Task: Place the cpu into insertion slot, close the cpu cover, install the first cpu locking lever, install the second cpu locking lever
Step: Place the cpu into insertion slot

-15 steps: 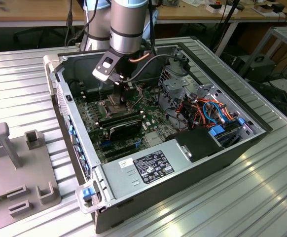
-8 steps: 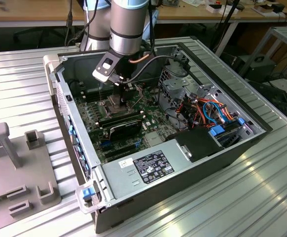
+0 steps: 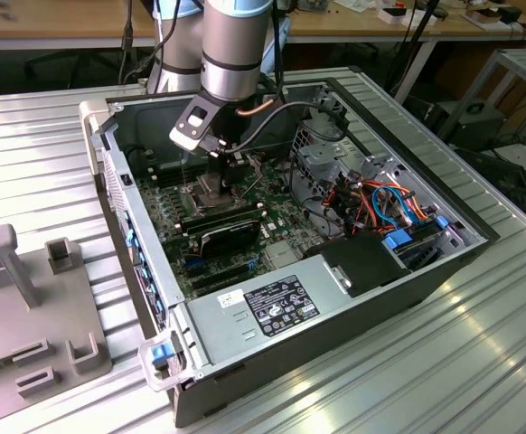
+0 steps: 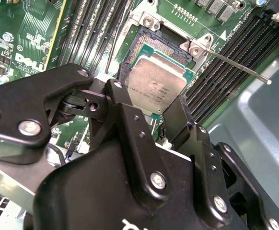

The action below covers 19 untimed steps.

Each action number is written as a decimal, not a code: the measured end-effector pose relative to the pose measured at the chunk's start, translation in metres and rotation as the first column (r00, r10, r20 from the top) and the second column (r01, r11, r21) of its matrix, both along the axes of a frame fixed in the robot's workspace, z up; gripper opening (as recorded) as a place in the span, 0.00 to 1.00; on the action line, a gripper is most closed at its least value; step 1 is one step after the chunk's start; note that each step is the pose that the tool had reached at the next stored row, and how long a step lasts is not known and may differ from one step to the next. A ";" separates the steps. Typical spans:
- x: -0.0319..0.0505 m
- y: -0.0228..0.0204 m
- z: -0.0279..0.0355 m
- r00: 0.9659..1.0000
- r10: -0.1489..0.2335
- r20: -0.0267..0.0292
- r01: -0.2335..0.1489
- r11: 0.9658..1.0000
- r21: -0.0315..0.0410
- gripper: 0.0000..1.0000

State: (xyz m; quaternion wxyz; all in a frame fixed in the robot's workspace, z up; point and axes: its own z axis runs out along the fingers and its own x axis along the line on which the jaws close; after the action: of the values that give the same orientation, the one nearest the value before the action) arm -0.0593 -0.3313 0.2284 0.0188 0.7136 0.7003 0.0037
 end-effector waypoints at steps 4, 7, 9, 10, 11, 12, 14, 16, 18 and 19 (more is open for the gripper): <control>0.0000 0.0000 -0.0070 1.000 0.000 0.000 0.000 1.000 0.000 0.54; -0.0013 0.0000 -0.0143 1.000 0.013 0.000 -0.013 1.000 0.001 0.54; -0.0016 0.0000 -0.0176 0.999 0.034 0.000 -0.034 0.999 0.003 0.54; -0.0016 0.0000 -0.0188 0.999 0.035 0.000 -0.035 0.999 0.003 0.54; -0.0016 0.0000 -0.0205 0.999 0.036 -0.001 -0.036 0.999 0.003 0.54; -0.0016 0.0000 -0.0214 0.999 0.036 -0.001 -0.036 0.999 0.003 0.54; -0.0016 -0.0001 -0.0241 0.999 0.036 -0.001 -0.036 0.999 0.003 0.54; -0.0019 -0.0001 -0.0254 0.999 0.033 -0.001 -0.033 0.999 0.003 0.54; -0.0020 -0.0001 -0.0259 1.000 0.030 -0.001 -0.030 1.000 0.003 0.54; -0.0020 -0.0001 -0.0260 1.000 0.030 -0.001 -0.030 1.000 0.003 0.54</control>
State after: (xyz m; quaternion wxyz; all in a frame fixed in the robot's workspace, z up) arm -0.0612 -0.3314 0.2024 0.0174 0.7029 0.7111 0.0047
